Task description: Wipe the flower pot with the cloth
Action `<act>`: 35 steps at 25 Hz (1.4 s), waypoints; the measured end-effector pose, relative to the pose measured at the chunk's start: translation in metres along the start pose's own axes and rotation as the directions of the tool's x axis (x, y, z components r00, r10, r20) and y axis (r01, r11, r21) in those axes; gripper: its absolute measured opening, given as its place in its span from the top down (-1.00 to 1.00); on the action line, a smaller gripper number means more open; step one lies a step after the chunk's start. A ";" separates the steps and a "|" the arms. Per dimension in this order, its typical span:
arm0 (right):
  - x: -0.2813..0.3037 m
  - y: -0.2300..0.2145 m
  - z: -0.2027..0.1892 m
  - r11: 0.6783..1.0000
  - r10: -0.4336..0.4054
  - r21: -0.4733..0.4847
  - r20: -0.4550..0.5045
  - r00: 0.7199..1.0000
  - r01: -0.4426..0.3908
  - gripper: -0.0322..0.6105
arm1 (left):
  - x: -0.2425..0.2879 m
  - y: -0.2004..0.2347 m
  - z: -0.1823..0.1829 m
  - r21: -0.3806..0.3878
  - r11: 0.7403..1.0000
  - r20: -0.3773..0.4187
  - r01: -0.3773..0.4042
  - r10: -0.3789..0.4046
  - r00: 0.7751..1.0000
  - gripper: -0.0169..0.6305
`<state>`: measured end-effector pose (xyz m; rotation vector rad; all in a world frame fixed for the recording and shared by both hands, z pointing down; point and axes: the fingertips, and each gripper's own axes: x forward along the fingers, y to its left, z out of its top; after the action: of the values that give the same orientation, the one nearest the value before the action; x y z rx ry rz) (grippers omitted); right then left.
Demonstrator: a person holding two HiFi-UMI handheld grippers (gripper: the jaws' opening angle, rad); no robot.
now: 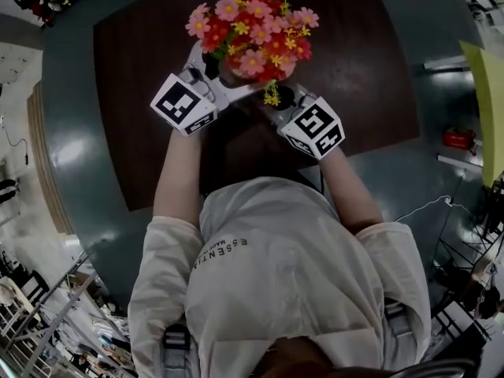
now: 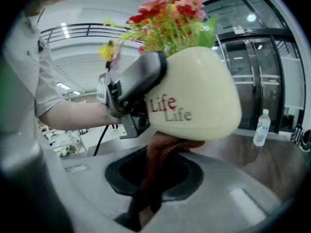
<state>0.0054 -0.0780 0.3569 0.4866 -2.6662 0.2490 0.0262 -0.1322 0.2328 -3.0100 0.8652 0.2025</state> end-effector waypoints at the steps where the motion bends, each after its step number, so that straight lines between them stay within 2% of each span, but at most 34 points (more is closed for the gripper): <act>1: 0.001 0.009 0.001 0.999 0.023 -0.031 -0.002 1.000 -0.023 0.73 | 0.000 0.000 0.000 0.001 1.000 0.002 -0.004 0.004 1.000 -0.67; 3: 0.001 0.026 0.002 0.995 0.070 -0.072 -0.008 0.998 -0.071 0.73 | 0.000 0.000 0.000 0.004 1.000 0.003 -0.008 0.008 1.000 -0.67; 6: -0.003 0.029 -0.007 0.993 0.103 -0.061 -0.014 0.995 -0.104 0.73 | 0.000 0.001 0.000 0.006 1.000 0.004 -0.015 0.015 1.000 -0.67; 10: -0.014 -0.010 -0.022 1.000 0.022 0.015 -0.030 0.999 -0.022 0.73 | 0.001 0.000 0.003 0.012 1.000 0.018 -0.010 0.010 1.000 -0.67; 13: -0.027 -0.045 -0.011 0.995 -0.066 0.076 0.002 0.998 0.065 0.73 | 0.000 0.002 0.006 0.045 0.999 0.005 -0.006 0.006 1.000 -0.67; 15: -0.037 -0.054 0.000 0.989 -0.089 0.119 0.029 0.996 0.085 0.73 | 0.001 0.001 0.007 0.047 0.999 0.004 -0.008 0.008 1.000 -0.67; 17: -0.041 -0.051 0.007 0.988 -0.072 0.139 0.042 0.996 0.066 0.73 | 0.001 0.001 0.008 0.040 0.999 0.015 -0.016 0.015 1.000 -0.67; 19: -0.034 -0.038 0.005 0.994 -0.035 0.103 0.030 0.999 0.031 0.73 | 0.000 0.002 0.007 0.033 0.999 0.024 -0.024 0.023 0.999 -0.67; 22: -0.018 -0.008 -0.003 0.999 0.035 -0.002 -0.014 0.999 -0.035 0.73 | 0.001 0.002 0.003 0.029 0.999 0.032 -0.016 0.015 0.999 -0.67; 24: -0.012 0.002 -0.006 0.998 0.057 -0.012 -0.020 0.998 -0.057 0.73 | 0.002 0.001 0.004 0.027 1.000 0.042 -0.011 0.010 0.999 -0.67; 26: -0.011 -0.012 -0.008 0.998 0.029 0.063 -0.002 1.000 -0.029 0.73 | 0.003 0.000 0.006 0.015 1.000 0.055 -0.013 0.012 0.998 -0.67; 28: -0.014 -0.040 -0.007 0.987 -0.034 0.160 0.022 0.999 0.030 0.73 | 0.004 -0.002 0.010 0.005 1.000 0.067 -0.010 0.010 0.998 -0.67; 30: -0.016 -0.065 -0.003 0.974 -0.103 0.208 0.045 0.994 0.091 0.73 | 0.004 -0.003 0.012 0.007 1.000 0.071 -0.006 0.005 0.997 -0.67; 33: -0.017 -0.082 0.012 0.971 -0.158 0.200 0.111 0.981 0.133 0.73 | 0.004 -0.003 0.010 0.008 1.000 0.070 0.004 -0.005 0.998 -0.67; 35: -0.013 -0.076 0.021 0.980 -0.142 0.161 0.147 0.979 0.117 0.73 | 0.005 -0.003 0.010 -0.002 1.000 0.078 0.011 -0.011 0.997 -0.67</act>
<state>0.0370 -0.1498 0.3400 0.7550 -2.7662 0.3914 0.0313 -0.1319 0.2222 -2.9859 0.8424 0.3188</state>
